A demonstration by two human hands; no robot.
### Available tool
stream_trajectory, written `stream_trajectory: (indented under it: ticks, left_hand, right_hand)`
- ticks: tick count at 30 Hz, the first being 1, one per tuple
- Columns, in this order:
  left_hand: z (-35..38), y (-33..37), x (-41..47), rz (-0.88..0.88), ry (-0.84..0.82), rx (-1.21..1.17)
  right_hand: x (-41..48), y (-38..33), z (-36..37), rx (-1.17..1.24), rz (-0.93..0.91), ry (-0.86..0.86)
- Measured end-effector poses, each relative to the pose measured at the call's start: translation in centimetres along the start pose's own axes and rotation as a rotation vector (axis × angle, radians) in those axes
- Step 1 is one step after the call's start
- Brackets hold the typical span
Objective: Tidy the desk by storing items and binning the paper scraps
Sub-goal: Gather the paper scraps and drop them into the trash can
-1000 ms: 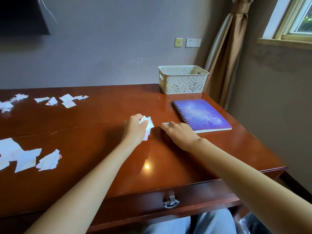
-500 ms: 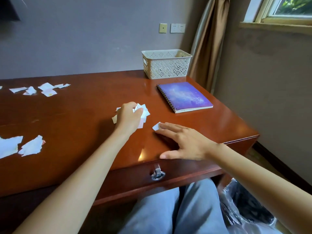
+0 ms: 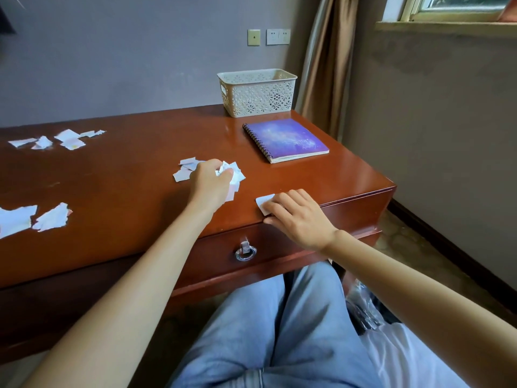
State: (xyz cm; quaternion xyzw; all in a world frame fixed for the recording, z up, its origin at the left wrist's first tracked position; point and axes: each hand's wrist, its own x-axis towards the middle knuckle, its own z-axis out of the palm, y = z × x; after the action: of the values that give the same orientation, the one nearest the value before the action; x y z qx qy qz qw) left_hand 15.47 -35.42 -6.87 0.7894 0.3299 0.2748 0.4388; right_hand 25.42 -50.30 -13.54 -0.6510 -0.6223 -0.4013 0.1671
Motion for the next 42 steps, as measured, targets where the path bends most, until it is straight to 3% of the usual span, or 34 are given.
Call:
stream_trajectory:
  ticks: [5,12,22,29,33,37,42]
  left_hand:
    - [0.8,0.2,-0.8,0.025,-0.014,-0.042]
    - [1.7,1.3,-1.0,0.053,-0.012,-0.048]
    - [10.7,8.1,-0.8,0.188,-0.162,-0.222]
    - [23.8,13.3,-4.3,0.317,-0.445,-0.255]
    - [31.7,13.2,-7.3,0.252,-0.602,-0.203]
    - [38.5,10.4,-9.1,0.049,-0.727,-0.120]
    - [45.4,4.6,-9.5,-0.217,-0.763,0.005]
  right_hand:
    - [1.2,0.4,-0.2,0.011,0.167,0.073]
    - [3.1,1.6,-1.2,0.364,0.596,-0.172]
    - [0.6,9.4,-6.0,0.442,1.207,0.200]
    - [-9.8,15.8,-9.5,0.366,1.576,0.387]
    - [-16.4,17.7,-9.9,0.283,1.754,0.414]
    - [-23.1,18.2,-8.4,0.227,1.978,0.384]
    - [-30.8,17.2,-5.0,0.224,2.327,0.278]
